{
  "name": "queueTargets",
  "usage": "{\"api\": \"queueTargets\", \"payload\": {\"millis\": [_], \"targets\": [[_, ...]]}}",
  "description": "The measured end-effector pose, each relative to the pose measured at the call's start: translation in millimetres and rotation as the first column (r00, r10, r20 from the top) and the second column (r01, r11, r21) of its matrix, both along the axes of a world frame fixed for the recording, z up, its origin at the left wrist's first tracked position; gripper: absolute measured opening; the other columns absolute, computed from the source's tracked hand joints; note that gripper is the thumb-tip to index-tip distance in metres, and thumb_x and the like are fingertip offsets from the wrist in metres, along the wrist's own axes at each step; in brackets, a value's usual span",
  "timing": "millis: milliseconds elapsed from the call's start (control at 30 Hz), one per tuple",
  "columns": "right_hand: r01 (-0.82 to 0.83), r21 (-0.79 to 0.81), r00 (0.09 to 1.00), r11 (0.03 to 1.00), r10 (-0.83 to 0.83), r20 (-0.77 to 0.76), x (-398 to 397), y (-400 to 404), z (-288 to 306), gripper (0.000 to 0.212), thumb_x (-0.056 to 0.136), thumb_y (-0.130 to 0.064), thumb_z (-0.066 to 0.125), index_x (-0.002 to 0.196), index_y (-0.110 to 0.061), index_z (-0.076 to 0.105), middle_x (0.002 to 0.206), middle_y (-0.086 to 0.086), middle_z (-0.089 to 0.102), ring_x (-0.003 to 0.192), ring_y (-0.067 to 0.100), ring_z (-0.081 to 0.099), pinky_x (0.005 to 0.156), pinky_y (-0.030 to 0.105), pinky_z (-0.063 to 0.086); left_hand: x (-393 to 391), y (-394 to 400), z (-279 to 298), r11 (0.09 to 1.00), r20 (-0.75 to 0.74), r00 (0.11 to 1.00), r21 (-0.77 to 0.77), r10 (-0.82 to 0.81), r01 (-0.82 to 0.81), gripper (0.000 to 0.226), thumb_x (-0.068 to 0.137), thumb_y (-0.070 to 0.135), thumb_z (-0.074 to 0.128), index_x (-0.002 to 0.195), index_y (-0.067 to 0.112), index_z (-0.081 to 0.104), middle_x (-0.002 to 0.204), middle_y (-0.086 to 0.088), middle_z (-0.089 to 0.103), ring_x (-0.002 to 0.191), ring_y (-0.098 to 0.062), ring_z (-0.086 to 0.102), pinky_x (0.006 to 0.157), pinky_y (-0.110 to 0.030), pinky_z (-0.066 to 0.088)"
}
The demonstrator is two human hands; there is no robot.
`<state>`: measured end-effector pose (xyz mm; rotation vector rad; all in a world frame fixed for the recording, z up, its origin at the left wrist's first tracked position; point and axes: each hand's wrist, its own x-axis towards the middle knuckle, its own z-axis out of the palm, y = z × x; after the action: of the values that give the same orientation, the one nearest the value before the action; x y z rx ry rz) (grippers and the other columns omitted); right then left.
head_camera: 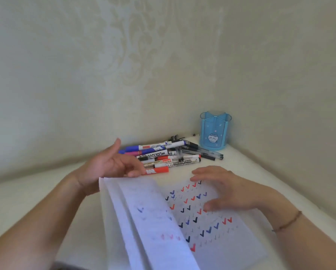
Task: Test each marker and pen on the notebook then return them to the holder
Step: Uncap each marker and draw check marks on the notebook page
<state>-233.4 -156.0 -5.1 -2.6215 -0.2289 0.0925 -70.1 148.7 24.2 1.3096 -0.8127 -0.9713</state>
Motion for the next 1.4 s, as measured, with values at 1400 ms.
{"api": "queueTargets", "payload": {"millis": [1400], "targets": [[0.408, -0.097, 0.885, 0.908, -0.367, 0.287, 41, 20, -23, 0.052, 0.098, -0.041, 0.043, 0.148, -0.039, 0.026, 0.152, -0.018, 0.030, 0.133, 0.013, 0.028, 0.109, 0.032, 0.033, -37, -85, -35, 0.695, 0.992, 0.060, 0.123, -0.115, -0.709, 0.026, 0.092, 0.050, 0.042, 0.081, 0.026, 0.047, 0.075, 0.011, 0.059, 0.073, -0.012, 0.056, 0.062, -0.028, 0.041]]}}
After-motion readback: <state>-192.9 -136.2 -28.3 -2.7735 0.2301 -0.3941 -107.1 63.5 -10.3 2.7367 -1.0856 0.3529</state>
